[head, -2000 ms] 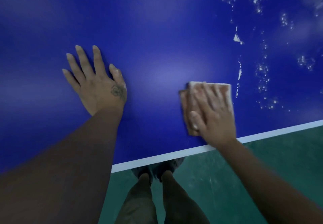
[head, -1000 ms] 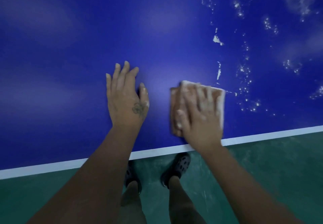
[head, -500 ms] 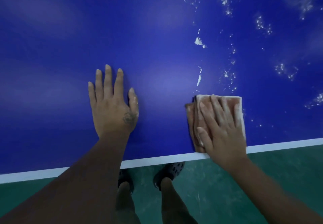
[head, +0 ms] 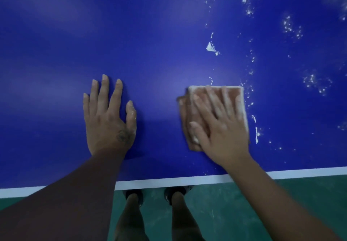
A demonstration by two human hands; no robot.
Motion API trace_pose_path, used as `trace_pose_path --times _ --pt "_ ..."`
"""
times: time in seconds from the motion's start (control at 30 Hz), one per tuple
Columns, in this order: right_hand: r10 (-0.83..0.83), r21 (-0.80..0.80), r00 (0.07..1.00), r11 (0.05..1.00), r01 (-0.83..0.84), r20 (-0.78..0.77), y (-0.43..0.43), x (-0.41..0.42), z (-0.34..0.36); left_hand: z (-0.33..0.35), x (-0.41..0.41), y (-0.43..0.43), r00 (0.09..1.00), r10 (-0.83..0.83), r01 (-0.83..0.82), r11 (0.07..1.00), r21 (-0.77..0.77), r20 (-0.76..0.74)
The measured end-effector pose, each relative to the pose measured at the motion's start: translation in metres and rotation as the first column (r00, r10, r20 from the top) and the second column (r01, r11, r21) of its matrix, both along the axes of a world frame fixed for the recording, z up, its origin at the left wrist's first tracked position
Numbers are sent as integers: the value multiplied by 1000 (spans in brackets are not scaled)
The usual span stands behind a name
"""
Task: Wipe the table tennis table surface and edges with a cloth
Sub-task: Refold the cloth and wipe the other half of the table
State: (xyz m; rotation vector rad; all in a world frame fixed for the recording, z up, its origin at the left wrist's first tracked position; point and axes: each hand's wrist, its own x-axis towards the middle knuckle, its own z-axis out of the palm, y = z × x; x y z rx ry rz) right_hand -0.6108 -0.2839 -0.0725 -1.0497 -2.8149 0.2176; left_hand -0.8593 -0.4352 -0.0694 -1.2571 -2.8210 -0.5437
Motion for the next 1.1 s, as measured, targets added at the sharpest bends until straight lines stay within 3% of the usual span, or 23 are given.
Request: trace_pose_path --times 0.17,0.37,0.47,0.67,0.77,0.97,1.1 --pt "-110 -29 991 993 113 79 14 26 7 0 -1 2 1000 2 -2 1000 6 1" --pt "77 -70 997 995 -77 -6 -14 -64 5 -3 -2 1 1000 0 0 1000 -6 -7" --pt "77 -57 997 995 -79 -29 8 -78 2 -3 -2 2 1000 3 -3 1000 -10 -10" --pt "-82 33 994 996 80 69 59 7 5 -6 -3 1 1000 2 -2 1000 11 -29" --pt "-44 34 991 999 40 123 47 27 6 -7 -4 1 999 -4 4 1000 0 -33" --pt "93 26 994 995 -95 58 25 -49 5 -5 -3 1 1000 1 -1 1000 3 -21" --pt "163 32 987 986 -163 17 53 -97 1 -5 -2 0 1000 4 -4 1000 -14 -19"
